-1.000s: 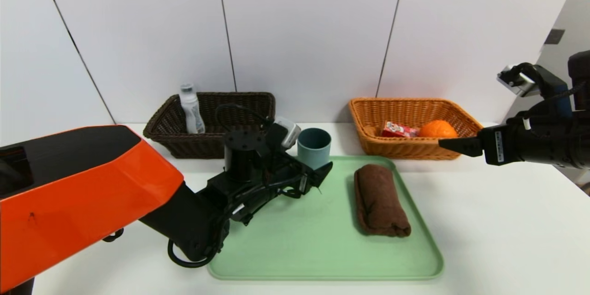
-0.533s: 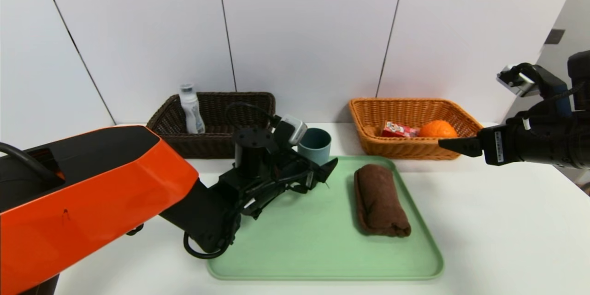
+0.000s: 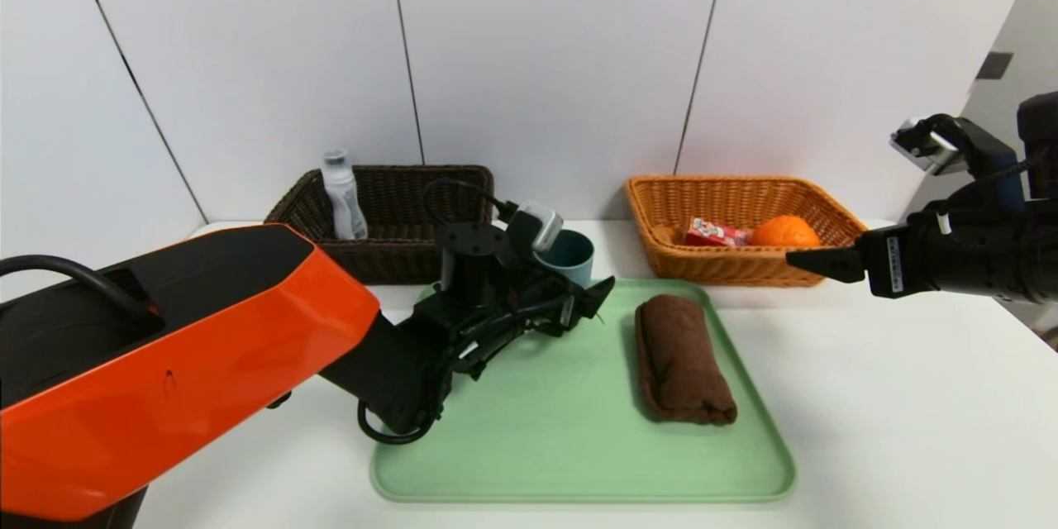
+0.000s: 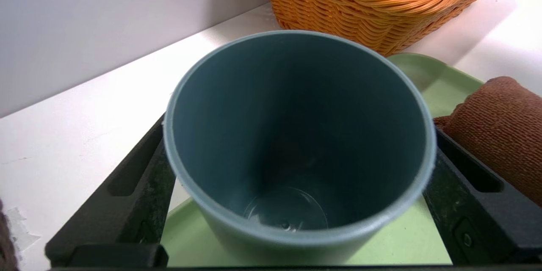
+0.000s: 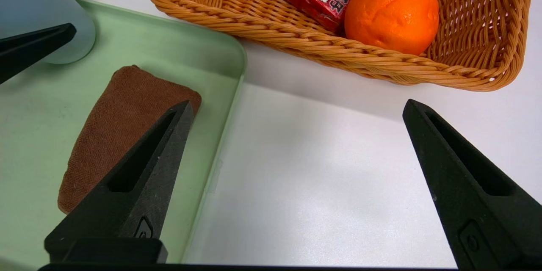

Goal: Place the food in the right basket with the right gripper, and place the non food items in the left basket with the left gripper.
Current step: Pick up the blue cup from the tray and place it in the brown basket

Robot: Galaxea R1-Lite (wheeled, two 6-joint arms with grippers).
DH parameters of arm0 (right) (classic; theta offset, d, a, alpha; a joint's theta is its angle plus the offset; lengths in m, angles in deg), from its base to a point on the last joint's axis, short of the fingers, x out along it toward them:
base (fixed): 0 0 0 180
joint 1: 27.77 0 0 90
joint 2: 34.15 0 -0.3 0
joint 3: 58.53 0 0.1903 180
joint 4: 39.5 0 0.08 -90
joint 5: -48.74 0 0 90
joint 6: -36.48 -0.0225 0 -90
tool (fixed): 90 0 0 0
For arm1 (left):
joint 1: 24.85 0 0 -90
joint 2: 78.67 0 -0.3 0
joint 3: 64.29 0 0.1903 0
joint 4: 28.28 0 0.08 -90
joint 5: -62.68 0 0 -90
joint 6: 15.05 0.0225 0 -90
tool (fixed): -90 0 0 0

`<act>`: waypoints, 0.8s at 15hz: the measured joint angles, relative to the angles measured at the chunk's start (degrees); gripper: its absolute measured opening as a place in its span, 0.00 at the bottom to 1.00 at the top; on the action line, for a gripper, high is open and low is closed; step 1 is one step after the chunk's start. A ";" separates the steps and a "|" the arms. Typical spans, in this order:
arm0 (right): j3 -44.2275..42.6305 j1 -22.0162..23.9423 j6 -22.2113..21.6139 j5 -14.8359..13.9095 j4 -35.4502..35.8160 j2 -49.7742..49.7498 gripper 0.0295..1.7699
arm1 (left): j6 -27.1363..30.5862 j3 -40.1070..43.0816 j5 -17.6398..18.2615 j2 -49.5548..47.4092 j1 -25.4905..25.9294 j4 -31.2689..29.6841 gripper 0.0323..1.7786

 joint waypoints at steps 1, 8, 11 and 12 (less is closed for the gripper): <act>0.11 0.00 0.02 0.02 0.00 0.00 0.97 | -0.15 -0.83 -0.02 0.46 0.00 0.13 0.95; 0.80 0.00 0.04 0.11 0.00 -0.02 0.97 | -0.66 -3.27 -0.02 2.27 0.00 0.79 0.95; 1.08 -0.04 0.15 0.11 0.09 -0.02 0.97 | -1.02 -3.49 -0.02 2.38 0.00 0.82 0.95; 1.16 -0.06 0.20 0.11 0.11 -0.02 0.97 | -1.02 -3.54 -0.05 2.38 0.00 0.84 0.95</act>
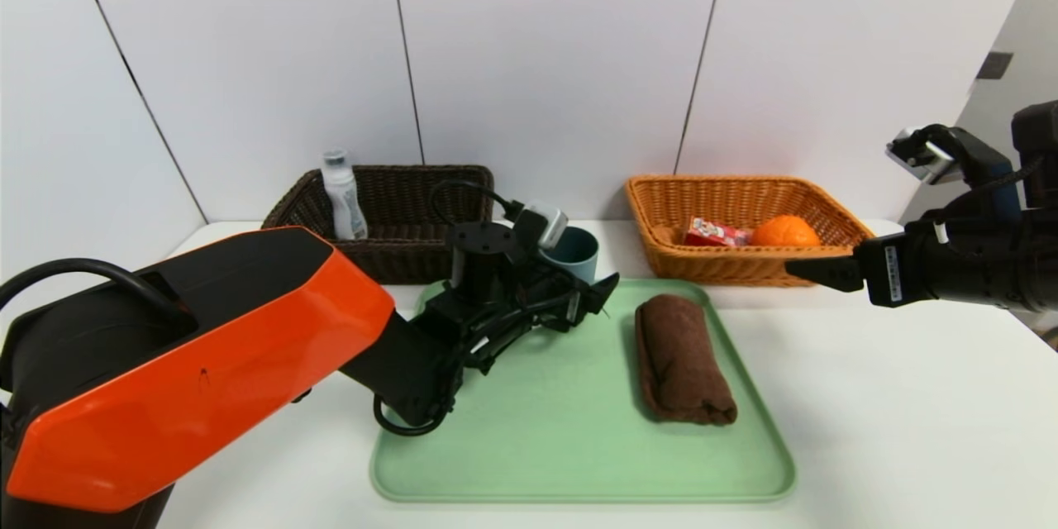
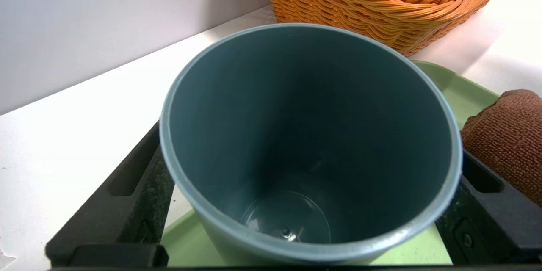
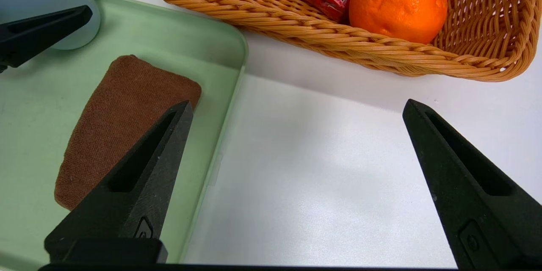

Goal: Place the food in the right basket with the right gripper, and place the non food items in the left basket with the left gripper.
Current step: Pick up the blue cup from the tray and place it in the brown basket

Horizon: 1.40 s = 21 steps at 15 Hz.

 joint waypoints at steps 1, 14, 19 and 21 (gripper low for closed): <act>0.00 -0.02 0.00 -0.01 0.00 0.02 0.97 | 0.00 -0.02 -0.02 -0.01 0.00 0.00 0.95; 0.91 -0.48 -0.13 0.00 0.09 -0.43 0.97 | -1.17 -0.74 -1.46 -6.68 -2.06 6.73 0.66; 0.99 -0.63 -0.13 0.10 0.09 -0.67 0.97 | -2.72 -15.46 -6.17 -18.47 -2.01 30.40 0.66; 0.99 -0.63 -0.13 0.07 0.09 -0.73 0.97 | -2.16 -19.36 -6.96 -21.28 1.18 36.58 0.66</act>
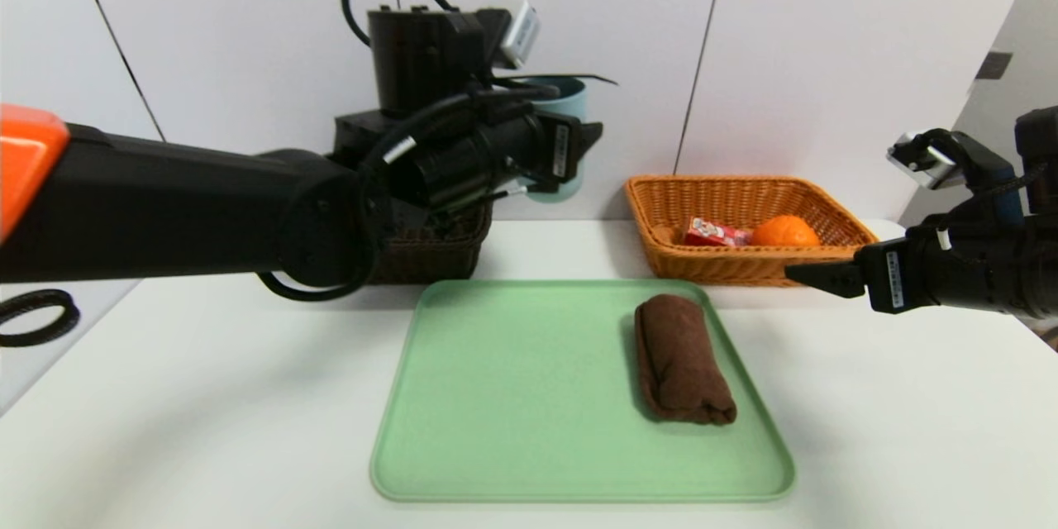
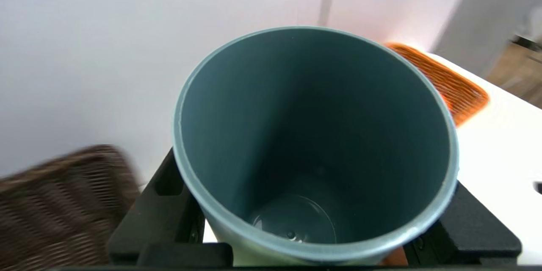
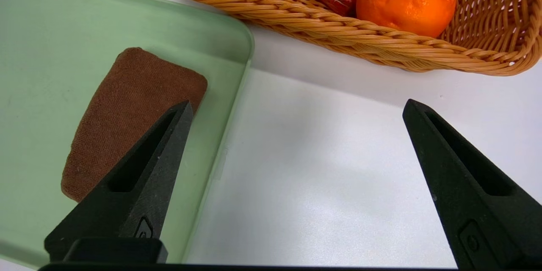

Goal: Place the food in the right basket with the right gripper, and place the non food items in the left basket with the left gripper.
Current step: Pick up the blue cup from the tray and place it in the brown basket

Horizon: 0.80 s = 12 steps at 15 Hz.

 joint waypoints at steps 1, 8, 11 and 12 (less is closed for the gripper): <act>0.00 0.00 -0.02 0.00 0.00 0.00 0.97 | 0.05 -1.23 -0.06 -0.99 1.71 2.10 0.66; 0.00 0.00 0.09 -0.07 0.00 0.00 0.97 | -1.39 -0.55 1.18 -1.40 13.02 3.56 0.65; -0.16 0.00 0.28 -0.07 0.00 0.00 0.97 | -1.61 0.73 1.90 1.38 16.60 1.71 0.65; -0.22 0.00 0.27 -0.07 -0.02 0.00 0.97 | -1.63 1.02 2.15 2.47 17.59 1.10 0.65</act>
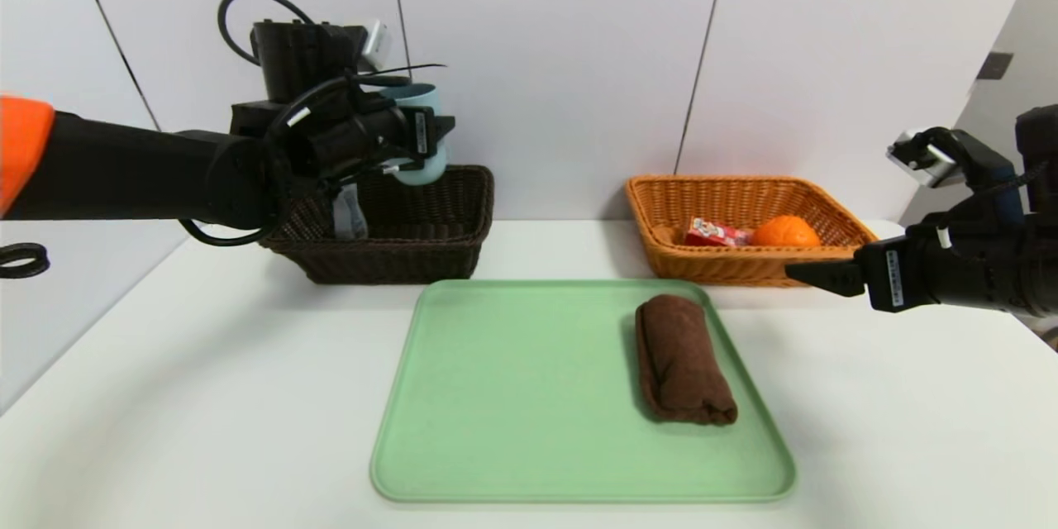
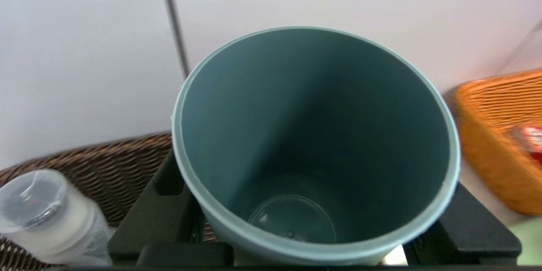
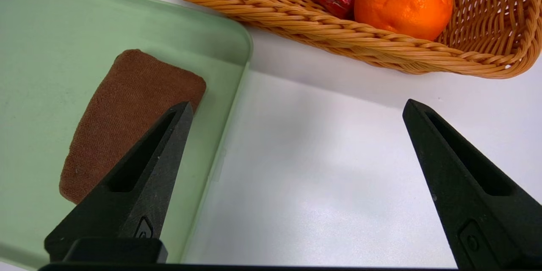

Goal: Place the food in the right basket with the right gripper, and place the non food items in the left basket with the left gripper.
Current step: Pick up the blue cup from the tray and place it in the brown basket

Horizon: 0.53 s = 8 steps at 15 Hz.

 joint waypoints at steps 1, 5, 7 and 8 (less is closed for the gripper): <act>-0.10 -0.02 0.00 -0.01 0.00 0.00 0.97 | -0.05 0.22 0.52 1.18 1.02 -0.29 0.65; -0.22 0.00 0.06 -0.04 -0.01 0.06 0.97 | -0.90 0.55 1.95 5.27 4.71 -0.35 0.65; -0.22 0.00 0.04 -0.11 0.00 0.10 0.97 | -0.90 0.55 2.06 6.95 6.18 -0.46 0.65; -0.22 0.00 0.01 -0.11 0.02 0.10 0.97 | -0.90 0.67 2.12 7.62 6.89 -0.74 0.65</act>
